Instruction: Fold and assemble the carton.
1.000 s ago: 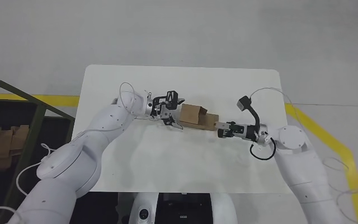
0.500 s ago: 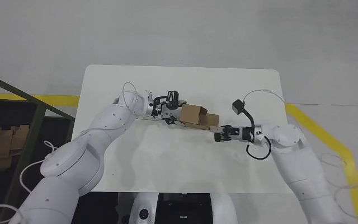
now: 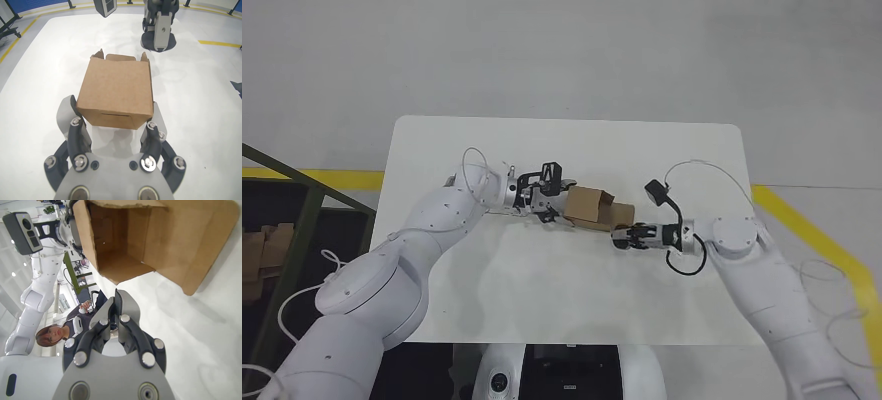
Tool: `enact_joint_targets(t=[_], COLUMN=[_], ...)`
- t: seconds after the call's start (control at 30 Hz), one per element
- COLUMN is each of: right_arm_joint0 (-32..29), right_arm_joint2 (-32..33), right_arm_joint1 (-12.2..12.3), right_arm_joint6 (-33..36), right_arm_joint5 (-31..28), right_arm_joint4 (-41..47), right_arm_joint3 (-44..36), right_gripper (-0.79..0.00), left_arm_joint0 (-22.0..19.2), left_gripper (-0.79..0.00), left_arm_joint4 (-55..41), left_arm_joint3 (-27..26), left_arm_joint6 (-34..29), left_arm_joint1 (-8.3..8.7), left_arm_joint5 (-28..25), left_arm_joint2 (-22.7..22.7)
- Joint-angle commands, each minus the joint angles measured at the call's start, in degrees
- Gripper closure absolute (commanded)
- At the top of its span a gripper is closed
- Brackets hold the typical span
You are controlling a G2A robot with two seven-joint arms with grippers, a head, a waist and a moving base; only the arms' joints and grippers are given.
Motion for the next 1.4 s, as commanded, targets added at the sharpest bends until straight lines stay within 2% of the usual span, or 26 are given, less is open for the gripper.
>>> enact_joint_targets(t=[0.0, 0.2, 0.57, 1.07, 1.2, 1.37], right_arm_joint0=[0.8, 3.2, 6.7, 11.2, 11.4, 9.6], right_arm_joint2=[-0.6, -2.7, -5.9, -10.4, -9.2, -5.2], right_arm_joint1=[-0.2, -1.0, -2.7, -5.5, -5.3, -3.7], right_arm_joint6=[-0.3, -0.6, -2.8, -4.8, -4.4, -2.9], right_arm_joint5=[-0.2, -0.6, -2.0, -3.5, -5.1, -7.2], right_arm_joint4=[0.5, 1.6, 5.1, 9.4, 10.1, 10.5], right_arm_joint3=[1.6, 5.6, 10.2, 17.2, 18.9, 17.6], right_gripper=[0.000, 0.000, 0.000, 0.000, 0.000, 0.000], left_arm_joint0=[0.0, -0.2, 0.0, -0.1, -0.2, -0.1], left_gripper=[-0.680, -0.699, -0.668, -0.680, -0.686, -0.683], left_arm_joint4=[-0.1, 0.2, -0.6, -1.8, -2.3, -3.0], left_arm_joint3=[0.0, 0.0, -1.0, -1.1, -0.9, -0.7], left_arm_joint6=[0.1, 0.4, 0.3, 0.2, 0.0, 0.1], left_arm_joint1=[0.02, 0.00, 0.06, 0.04, 0.01, -0.04], left_arm_joint5=[0.1, 0.4, 0.3, 0.2, 0.0, 0.1], left_arm_joint2=[0.2, 0.8, 1.7, 2.6, 2.7, 2.8])
